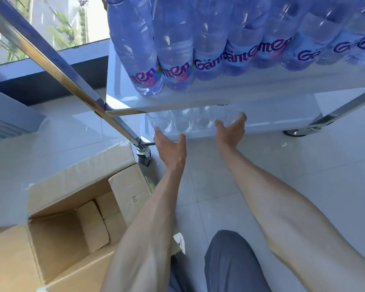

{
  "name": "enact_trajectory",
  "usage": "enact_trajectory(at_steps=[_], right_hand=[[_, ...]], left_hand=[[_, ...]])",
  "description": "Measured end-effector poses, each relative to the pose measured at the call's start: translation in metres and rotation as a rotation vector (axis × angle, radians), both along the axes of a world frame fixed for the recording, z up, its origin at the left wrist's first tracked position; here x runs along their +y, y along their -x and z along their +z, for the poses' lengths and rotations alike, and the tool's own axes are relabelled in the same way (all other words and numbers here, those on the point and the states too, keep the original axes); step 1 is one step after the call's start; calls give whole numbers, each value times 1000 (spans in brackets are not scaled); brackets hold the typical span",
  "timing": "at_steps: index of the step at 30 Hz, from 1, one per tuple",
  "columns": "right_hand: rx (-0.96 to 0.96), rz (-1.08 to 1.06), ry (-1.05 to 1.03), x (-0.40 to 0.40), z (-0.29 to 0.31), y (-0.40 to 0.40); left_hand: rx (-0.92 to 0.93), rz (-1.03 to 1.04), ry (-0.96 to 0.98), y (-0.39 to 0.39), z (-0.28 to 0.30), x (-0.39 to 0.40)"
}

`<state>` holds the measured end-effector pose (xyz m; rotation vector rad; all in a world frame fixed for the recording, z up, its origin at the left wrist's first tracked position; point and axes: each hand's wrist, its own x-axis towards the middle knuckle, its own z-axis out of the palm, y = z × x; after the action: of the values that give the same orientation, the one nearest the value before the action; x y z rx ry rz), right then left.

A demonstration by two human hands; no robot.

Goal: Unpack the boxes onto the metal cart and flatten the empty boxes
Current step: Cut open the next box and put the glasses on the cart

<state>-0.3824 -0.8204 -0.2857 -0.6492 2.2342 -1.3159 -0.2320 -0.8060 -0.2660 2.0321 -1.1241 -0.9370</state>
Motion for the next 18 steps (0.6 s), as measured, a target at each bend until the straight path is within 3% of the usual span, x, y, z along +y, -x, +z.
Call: enact_trajectory(at_steps=[10, 13, 18], right_hand=[[-26, 77, -304, 4, 5, 5], [-29, 68, -428, 25, 14, -18], [-46, 212, -453, 82, 29, -78]], left_hand=[[-36, -2, -28, -27, 2, 27], [-74, -25, -27, -38, 13, 44], [-67, -24, 33, -70, 34, 81]])
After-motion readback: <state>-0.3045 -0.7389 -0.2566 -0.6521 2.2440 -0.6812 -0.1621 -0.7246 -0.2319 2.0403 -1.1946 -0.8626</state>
